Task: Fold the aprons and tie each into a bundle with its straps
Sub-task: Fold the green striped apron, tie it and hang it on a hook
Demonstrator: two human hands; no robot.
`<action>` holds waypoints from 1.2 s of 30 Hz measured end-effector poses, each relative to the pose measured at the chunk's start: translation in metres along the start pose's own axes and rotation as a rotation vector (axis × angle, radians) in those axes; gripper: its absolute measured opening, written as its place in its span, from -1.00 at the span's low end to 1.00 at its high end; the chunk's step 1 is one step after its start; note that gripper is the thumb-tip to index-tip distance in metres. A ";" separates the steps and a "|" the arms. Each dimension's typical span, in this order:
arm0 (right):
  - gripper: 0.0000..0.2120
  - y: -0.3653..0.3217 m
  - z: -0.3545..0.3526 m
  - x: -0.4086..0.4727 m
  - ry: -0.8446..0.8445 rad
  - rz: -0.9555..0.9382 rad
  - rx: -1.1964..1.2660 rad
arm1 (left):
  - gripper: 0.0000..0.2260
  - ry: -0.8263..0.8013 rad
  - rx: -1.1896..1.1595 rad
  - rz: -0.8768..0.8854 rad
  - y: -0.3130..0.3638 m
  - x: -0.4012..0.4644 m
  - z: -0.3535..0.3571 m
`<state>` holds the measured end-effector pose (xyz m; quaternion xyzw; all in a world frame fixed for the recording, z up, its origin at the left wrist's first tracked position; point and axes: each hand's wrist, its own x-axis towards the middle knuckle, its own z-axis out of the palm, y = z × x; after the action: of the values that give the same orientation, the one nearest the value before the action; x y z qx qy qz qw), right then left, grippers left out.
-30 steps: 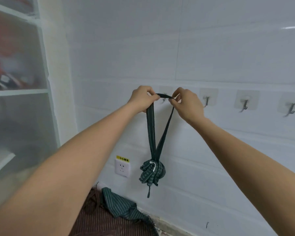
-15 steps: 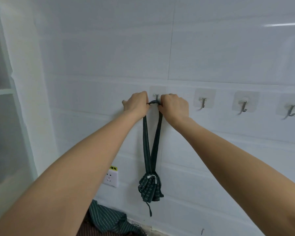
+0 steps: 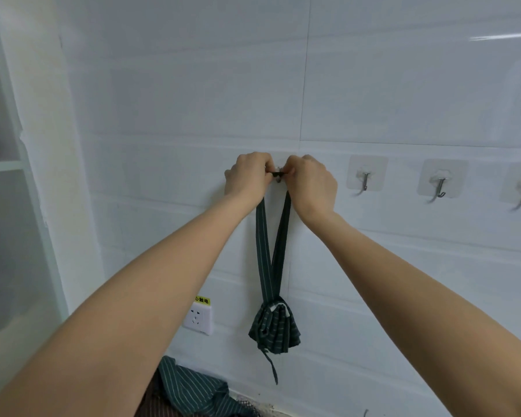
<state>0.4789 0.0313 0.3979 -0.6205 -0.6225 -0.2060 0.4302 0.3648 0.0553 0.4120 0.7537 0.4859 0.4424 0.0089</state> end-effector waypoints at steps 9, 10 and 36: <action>-0.97 0.008 0.012 -0.016 -0.121 -0.021 -0.186 | -0.91 -0.050 0.000 -0.021 -0.008 -0.008 0.014; -0.97 0.008 0.011 -0.015 -0.131 -0.011 -0.193 | -0.90 -0.053 -0.023 -0.018 -0.009 -0.007 0.013; -0.85 0.011 0.018 -0.037 -0.225 0.168 0.251 | -0.83 -0.194 -0.497 -0.144 -0.015 -0.027 0.006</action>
<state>0.4790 0.0250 0.3560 -0.6307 -0.6336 -0.0195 0.4477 0.3541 0.0460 0.3835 0.7309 0.4115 0.4721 0.2714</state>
